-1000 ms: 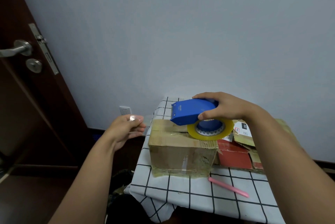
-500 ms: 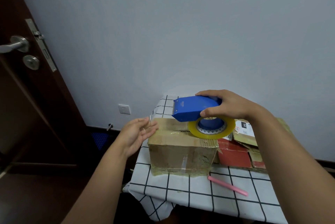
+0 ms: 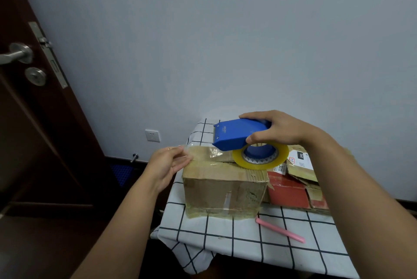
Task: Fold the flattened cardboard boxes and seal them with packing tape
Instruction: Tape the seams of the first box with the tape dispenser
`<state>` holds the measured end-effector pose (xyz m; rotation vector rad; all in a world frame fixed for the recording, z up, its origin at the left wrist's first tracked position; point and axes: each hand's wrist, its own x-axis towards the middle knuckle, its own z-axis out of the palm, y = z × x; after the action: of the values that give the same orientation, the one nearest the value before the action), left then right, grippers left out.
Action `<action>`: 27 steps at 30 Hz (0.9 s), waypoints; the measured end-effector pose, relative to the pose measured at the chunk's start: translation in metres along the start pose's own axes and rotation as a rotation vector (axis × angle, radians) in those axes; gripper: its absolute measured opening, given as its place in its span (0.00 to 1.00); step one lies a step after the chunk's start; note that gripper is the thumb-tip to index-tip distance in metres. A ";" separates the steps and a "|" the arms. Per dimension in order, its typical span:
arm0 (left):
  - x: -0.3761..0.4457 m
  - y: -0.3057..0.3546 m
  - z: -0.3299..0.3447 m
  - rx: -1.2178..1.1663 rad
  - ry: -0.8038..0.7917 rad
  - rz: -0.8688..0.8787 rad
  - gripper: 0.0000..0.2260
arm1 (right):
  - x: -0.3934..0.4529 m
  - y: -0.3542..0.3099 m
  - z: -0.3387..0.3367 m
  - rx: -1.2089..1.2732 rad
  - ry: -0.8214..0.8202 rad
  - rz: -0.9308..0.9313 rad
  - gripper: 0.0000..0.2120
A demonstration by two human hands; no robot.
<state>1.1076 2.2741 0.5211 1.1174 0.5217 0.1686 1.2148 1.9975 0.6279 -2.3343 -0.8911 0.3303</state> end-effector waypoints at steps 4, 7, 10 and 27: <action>0.005 -0.001 -0.014 0.106 0.032 -0.019 0.05 | 0.004 0.002 0.000 0.000 -0.026 0.018 0.30; 0.008 -0.004 -0.022 0.122 0.048 -0.042 0.05 | 0.008 0.000 0.003 -0.025 -0.026 0.019 0.31; 0.009 -0.006 -0.026 0.046 0.047 -0.059 0.05 | 0.010 0.001 0.007 -0.031 -0.012 0.008 0.27; 0.021 -0.041 -0.010 0.425 0.117 0.017 0.13 | 0.008 0.008 0.011 0.000 0.028 -0.007 0.24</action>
<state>1.1161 2.2719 0.4749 1.5329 0.6722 0.1415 1.2201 2.0028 0.6138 -2.3298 -0.8855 0.2936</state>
